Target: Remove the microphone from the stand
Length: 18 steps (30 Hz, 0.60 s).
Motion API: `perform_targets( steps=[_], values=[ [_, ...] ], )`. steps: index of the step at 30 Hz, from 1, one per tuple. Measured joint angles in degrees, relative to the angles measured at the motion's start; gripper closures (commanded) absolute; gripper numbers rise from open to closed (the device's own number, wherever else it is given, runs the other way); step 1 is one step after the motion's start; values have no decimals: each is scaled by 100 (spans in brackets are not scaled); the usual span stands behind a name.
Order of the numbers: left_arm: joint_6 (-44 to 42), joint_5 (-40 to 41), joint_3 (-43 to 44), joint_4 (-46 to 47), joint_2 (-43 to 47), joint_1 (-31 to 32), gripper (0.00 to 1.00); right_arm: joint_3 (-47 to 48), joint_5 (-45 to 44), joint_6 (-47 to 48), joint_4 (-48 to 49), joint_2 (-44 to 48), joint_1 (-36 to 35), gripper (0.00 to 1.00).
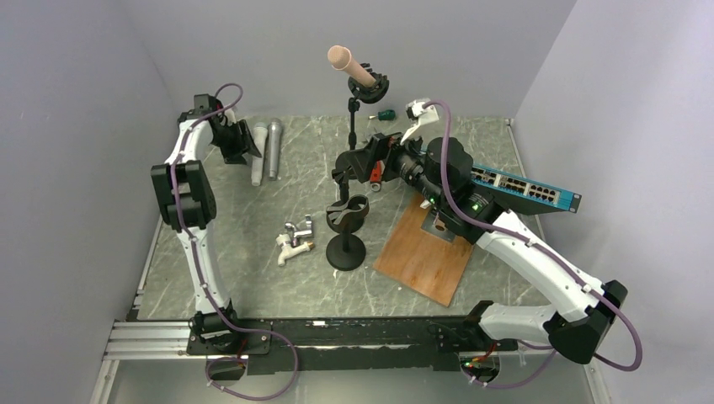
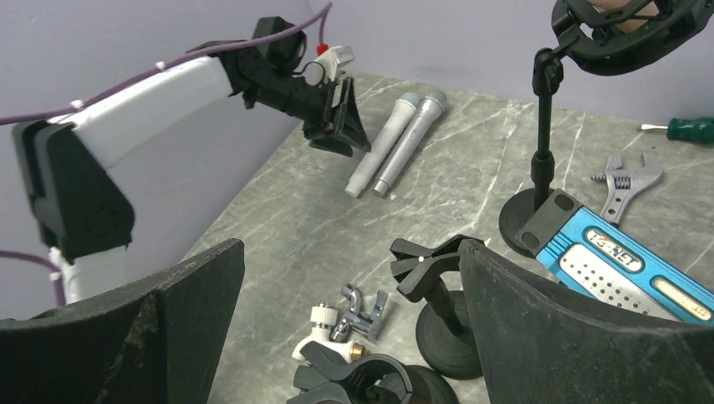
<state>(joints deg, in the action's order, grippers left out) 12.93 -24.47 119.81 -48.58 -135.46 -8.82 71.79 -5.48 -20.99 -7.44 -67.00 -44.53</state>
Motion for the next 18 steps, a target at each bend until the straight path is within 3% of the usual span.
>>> perform_targets(
  steps=[10, 18],
  values=[
    [199, -525, -1191, 490, 2205, 22, 32, 566, -540, 428, -376, -426, 0, 0],
    [317, -855, -1266, 804, 2929, 706, 32, 1561, -1405, 1298, -638, -1137, -2, 0]
  ],
)
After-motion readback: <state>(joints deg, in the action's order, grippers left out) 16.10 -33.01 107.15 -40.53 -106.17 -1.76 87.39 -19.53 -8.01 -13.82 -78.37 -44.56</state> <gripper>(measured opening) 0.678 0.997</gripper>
